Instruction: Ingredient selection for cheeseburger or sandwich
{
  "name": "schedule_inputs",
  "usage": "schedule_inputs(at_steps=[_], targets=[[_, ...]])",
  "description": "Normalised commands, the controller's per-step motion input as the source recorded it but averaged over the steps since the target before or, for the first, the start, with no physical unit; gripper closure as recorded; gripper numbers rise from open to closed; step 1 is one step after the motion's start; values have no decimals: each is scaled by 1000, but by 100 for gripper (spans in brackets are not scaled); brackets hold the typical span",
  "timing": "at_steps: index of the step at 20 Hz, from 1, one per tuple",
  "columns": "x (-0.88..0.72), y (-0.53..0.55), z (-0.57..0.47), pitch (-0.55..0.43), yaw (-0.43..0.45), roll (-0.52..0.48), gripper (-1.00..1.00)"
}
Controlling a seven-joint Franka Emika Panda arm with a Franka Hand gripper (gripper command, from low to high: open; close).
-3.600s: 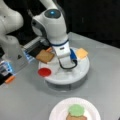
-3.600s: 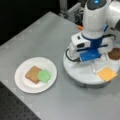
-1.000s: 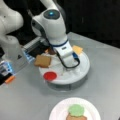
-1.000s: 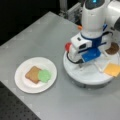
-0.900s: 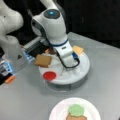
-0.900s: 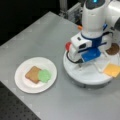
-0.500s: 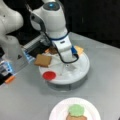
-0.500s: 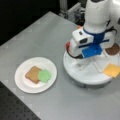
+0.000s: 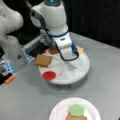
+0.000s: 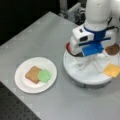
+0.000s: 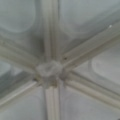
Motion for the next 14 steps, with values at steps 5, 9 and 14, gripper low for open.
schedule_inputs(at_steps=[5, 9, 14], targets=[[47, -16, 361, 133, -308, -7, -100], [83, -40, 221, 67, -430, -45, -100], [97, -68, 173, 105, -542, -48, -100]])
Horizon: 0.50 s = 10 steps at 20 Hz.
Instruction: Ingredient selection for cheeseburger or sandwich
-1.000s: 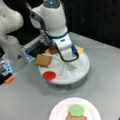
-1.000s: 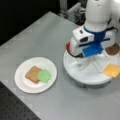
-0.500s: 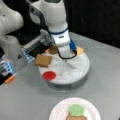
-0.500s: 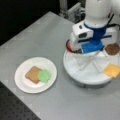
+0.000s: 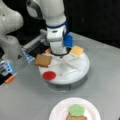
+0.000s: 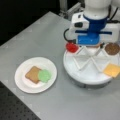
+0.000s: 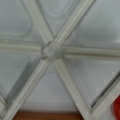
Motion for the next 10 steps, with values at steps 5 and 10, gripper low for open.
schedule_inputs(at_steps=[5, 10], targets=[[134, -83, 141, 111, -555, -52, -100], [126, -121, 128, 91, -306, -5, -100]])
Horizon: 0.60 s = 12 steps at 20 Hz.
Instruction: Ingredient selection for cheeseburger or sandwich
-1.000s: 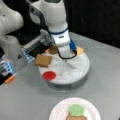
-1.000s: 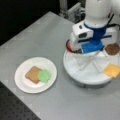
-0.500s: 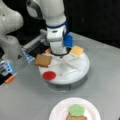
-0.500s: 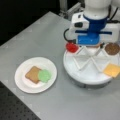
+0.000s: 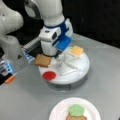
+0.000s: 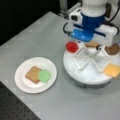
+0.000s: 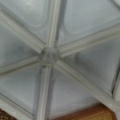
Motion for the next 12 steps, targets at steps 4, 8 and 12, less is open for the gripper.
schedule_inputs(at_steps=[4, 8, 12], targets=[[9, -218, 125, 127, -257, 158, -100], [-46, -338, 171, 130, -152, 317, -100], [-50, -408, 208, 103, -41, 449, -100]])
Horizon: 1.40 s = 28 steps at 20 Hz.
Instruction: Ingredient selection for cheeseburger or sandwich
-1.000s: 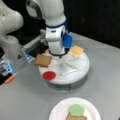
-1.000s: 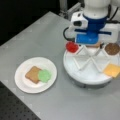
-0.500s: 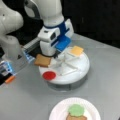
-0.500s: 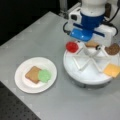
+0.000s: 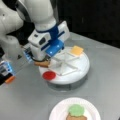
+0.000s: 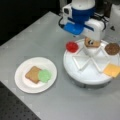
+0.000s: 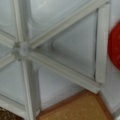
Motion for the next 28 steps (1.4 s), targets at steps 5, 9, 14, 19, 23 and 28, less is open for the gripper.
schedule_inputs(at_steps=[5, 9, 14, 19, 23, 28], targets=[[-40, -425, 166, 122, 39, 494, -100], [30, -393, 45, 105, 95, 519, -100], [152, -364, -59, 59, 124, 533, -100], [281, -346, -153, 61, 129, 505, -100], [382, -417, -229, 20, 168, 593, -100], [414, -452, -180, 16, 154, 539, -100]])
